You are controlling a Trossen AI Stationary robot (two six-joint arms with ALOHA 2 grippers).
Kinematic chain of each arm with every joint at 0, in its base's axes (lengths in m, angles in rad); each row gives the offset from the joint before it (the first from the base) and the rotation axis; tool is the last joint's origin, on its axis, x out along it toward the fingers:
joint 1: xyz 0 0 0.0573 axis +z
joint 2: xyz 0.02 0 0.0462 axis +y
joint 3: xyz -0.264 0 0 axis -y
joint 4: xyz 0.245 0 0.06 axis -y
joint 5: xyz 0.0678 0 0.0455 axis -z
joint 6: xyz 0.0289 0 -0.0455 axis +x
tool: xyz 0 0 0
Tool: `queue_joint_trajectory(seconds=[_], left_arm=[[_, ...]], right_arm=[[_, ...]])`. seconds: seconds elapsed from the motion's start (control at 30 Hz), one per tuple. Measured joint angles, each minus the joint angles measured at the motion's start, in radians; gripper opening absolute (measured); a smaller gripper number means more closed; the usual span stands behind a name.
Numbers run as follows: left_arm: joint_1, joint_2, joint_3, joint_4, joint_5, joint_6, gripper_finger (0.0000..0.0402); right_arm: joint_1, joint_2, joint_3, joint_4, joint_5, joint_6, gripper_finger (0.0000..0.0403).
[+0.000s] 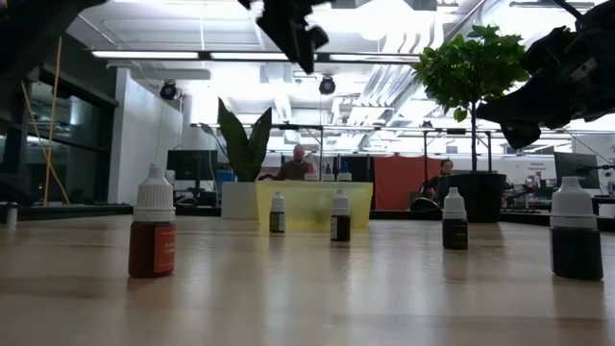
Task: Pick & Place food coloring
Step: Put the small purple food coloring bottle into the yellow bin
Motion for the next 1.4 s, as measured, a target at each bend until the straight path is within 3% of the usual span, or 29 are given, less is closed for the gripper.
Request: queue_joint_trajectory(seconds=[0.3,0.5,0.7,0.87,1.1,1.4], left_arm=[[-0.189,-0.11,-0.137,-0.047,-0.047,-0.141,0.0193],[-0.307,-0.212,-0.333,0.011,-0.028,-0.327,0.0193],[-0.406,-0.346,-0.583,0.166,-0.044,-0.746,0.0193],[-0.473,-0.403,-0.726,0.174,-0.068,-1.151,0.0193],[-0.557,-0.425,-0.799,0.172,-0.071,-1.619,0.0193],[-0.692,-0.425,-0.83,0.189,-0.162,-2.078,0.0193]], right_arm=[[0.0,0.0,0.0,0.0,0.0,0.0,0.0],[0.0,0.0,0.0,0.0,0.0,0.0,0.0],[0.0,0.0,0.0,0.0,0.0,0.0,0.0],[0.0,0.001,0.0,0.0,0.0,0.0,0.0],[0.0,0.0,0.0,0.0,0.0,0.0,0.0],[0.0,0.0,0.0,0.0,0.0,0.0,0.0]])
